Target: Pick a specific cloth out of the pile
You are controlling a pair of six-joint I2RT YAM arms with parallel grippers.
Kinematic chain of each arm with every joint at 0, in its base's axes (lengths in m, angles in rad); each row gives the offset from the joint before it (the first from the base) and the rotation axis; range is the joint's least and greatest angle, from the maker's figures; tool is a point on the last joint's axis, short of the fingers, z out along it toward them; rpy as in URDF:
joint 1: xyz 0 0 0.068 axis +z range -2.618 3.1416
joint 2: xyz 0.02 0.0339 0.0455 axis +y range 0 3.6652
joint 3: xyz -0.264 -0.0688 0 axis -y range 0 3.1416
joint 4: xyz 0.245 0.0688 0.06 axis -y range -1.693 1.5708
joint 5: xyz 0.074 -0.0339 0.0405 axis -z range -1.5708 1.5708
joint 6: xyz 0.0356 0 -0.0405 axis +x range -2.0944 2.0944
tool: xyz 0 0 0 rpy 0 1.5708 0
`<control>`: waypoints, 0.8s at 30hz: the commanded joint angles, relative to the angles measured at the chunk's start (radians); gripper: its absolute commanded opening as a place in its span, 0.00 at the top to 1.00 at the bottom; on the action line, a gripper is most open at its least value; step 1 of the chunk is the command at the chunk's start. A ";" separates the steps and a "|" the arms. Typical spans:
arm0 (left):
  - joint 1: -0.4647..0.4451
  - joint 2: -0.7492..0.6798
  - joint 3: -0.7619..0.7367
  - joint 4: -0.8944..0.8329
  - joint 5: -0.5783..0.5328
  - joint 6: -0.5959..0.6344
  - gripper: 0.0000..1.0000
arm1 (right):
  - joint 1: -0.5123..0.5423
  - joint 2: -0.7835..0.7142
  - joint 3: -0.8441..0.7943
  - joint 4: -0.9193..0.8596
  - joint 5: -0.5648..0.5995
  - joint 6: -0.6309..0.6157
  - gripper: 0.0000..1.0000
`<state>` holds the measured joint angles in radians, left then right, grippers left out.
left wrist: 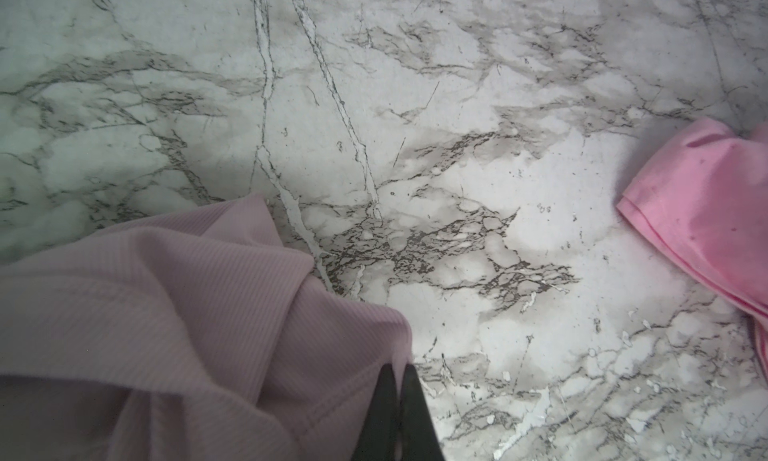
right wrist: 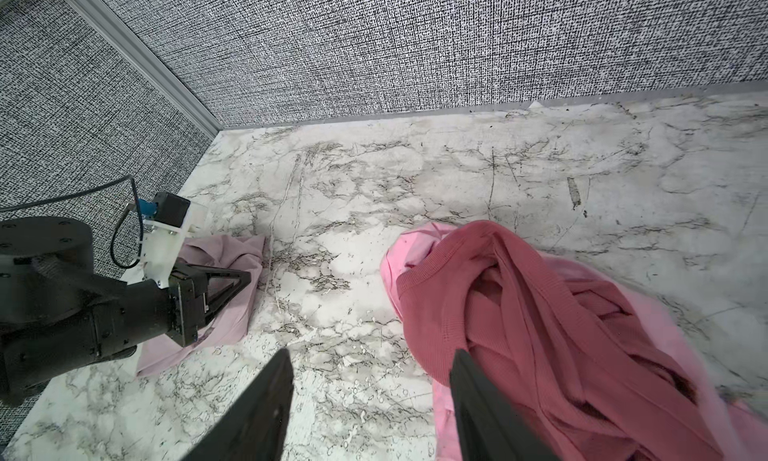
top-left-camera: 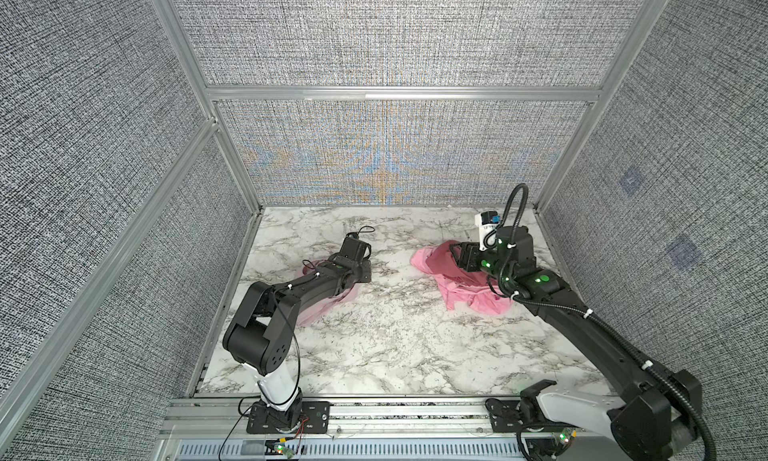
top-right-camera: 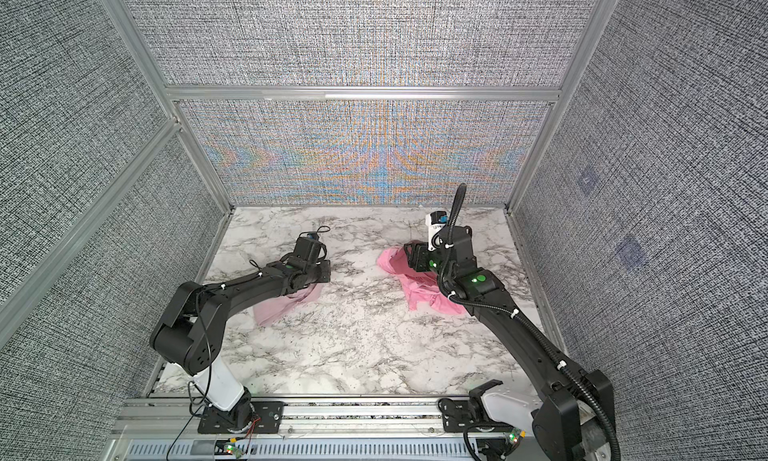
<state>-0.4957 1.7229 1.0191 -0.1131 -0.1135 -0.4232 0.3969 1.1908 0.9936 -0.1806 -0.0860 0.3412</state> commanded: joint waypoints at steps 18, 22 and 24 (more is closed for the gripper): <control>0.004 -0.383 -0.031 -0.114 -0.302 0.018 1.00 | 0.001 0.019 0.020 0.030 -0.019 0.028 0.38; 0.038 -0.452 -0.092 -0.123 -0.327 0.016 1.00 | 0.000 0.031 0.022 0.042 -0.034 0.039 0.38; 0.072 -0.486 -0.135 -0.122 -0.316 0.007 1.00 | 0.001 0.036 0.027 0.045 -0.040 0.043 0.38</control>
<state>-0.4492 1.2659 0.9169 -0.2207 -0.3920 -0.4164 0.3969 1.2232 1.0077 -0.1646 -0.1101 0.3664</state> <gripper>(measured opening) 0.065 0.623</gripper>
